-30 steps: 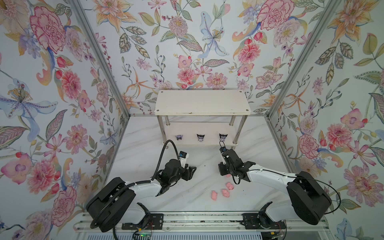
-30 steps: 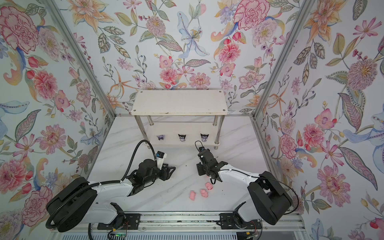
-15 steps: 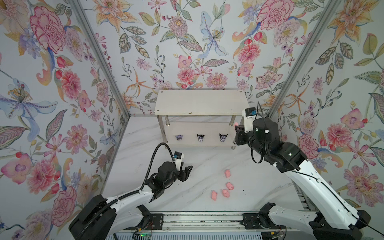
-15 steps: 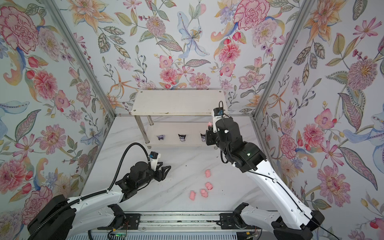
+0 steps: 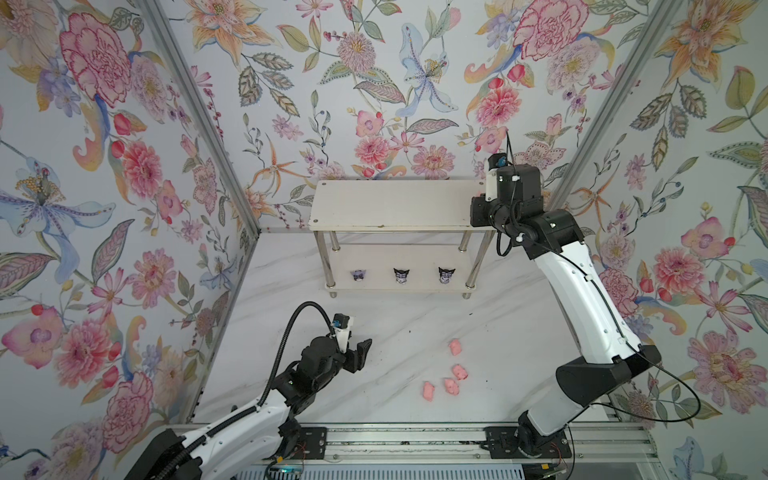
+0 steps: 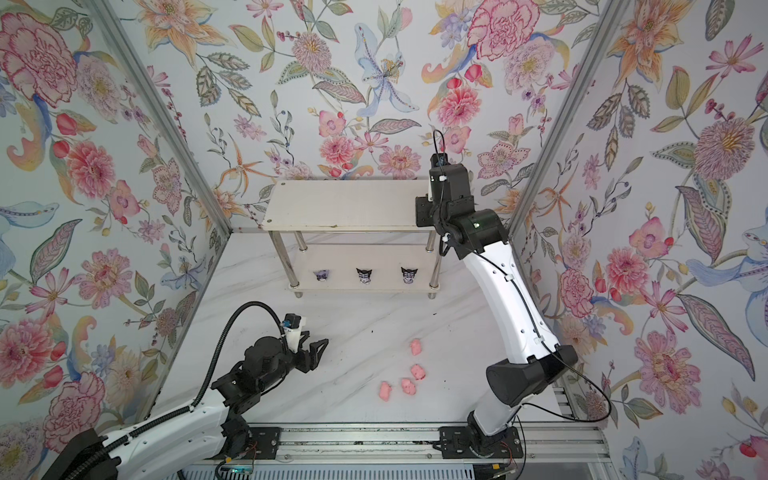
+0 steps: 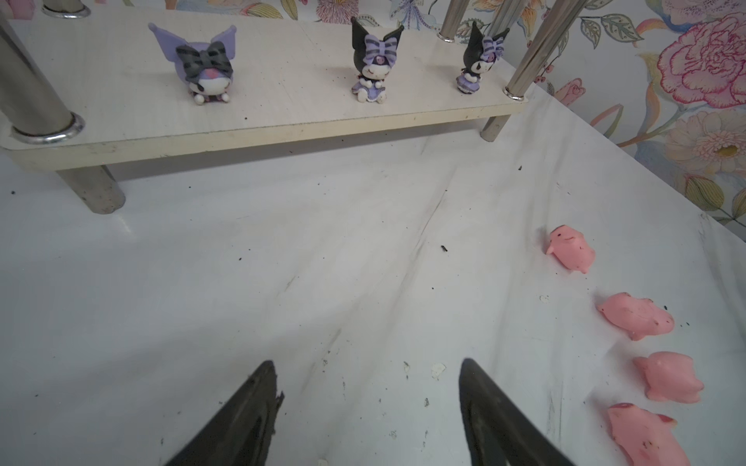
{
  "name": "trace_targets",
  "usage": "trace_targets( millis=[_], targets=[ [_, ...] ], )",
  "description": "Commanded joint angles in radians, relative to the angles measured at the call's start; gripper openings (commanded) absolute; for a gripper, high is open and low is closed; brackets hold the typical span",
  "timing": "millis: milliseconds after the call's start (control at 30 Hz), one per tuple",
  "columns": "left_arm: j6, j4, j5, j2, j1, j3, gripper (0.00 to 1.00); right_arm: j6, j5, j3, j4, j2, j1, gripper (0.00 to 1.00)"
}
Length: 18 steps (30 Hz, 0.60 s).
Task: Place and organize the plastic toys onto the shelf
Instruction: 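Lower the pink pig onto the top shelf and open the right gripper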
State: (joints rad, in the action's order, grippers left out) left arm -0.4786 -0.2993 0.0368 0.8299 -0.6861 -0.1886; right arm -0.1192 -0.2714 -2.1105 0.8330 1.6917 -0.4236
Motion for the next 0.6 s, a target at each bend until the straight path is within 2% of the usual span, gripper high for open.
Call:
trace_targets(
  millis=[0, 567],
  targets=[
    [0.013, 0.029, -0.035, -0.032, 0.016, 0.036, 0.73, -0.013, 0.045, -0.043, 0.072, 0.020, 0.017, 0.07],
    [-0.012, -0.014, -0.006, 0.020, 0.028, 0.037, 0.73, -0.057, 0.056, 0.070, 0.080, 0.003, 0.082, 0.09]
  ],
)
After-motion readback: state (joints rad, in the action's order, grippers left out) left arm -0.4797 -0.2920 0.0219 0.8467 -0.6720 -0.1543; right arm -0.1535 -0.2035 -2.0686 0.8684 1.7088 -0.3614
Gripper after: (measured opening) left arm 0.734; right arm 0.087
